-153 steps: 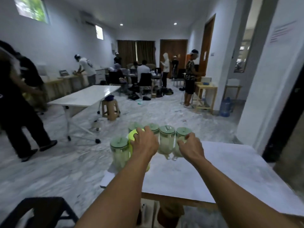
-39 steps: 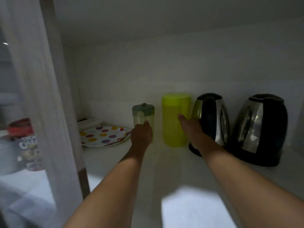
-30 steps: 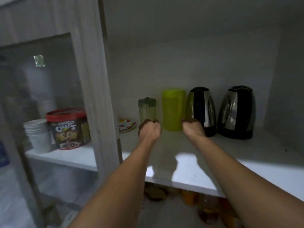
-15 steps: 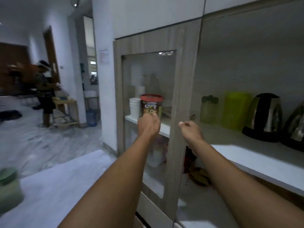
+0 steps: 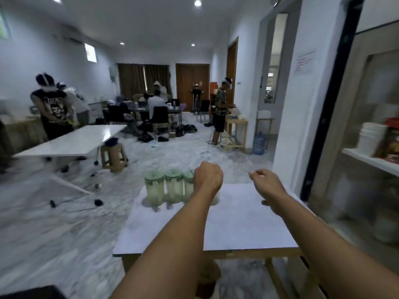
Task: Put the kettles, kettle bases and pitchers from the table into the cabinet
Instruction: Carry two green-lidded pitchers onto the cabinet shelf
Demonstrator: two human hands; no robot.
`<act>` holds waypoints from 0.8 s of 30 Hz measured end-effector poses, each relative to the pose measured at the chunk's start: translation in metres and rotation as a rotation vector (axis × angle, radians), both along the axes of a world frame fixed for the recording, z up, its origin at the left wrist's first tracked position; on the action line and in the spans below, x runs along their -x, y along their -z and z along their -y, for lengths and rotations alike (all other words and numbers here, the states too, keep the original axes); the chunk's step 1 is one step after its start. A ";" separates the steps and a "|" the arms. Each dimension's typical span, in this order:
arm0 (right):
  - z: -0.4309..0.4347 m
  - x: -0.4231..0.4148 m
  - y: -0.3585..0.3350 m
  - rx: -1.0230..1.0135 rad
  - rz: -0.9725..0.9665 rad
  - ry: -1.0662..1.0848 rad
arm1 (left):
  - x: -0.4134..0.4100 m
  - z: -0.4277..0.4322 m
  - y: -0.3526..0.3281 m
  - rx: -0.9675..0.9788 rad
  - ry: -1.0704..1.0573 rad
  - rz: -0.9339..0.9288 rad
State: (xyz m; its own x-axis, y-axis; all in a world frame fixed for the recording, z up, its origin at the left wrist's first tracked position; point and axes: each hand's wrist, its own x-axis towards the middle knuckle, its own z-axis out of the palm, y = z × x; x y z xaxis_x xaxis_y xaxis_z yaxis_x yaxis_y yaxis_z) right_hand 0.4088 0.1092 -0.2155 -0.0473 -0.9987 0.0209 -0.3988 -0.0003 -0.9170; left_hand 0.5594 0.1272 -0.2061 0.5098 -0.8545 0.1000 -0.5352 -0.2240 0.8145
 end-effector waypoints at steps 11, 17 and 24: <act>0.020 -0.229 0.064 -0.087 0.004 -0.125 | -0.227 -0.007 0.048 -0.113 -0.278 -0.023; 0.089 -0.288 0.110 -0.183 -0.043 -0.137 | -0.278 0.046 0.110 -0.207 -0.263 -0.089; 0.214 -0.347 0.177 -0.341 -0.092 -0.135 | -0.313 0.161 0.174 -0.314 -0.240 -0.249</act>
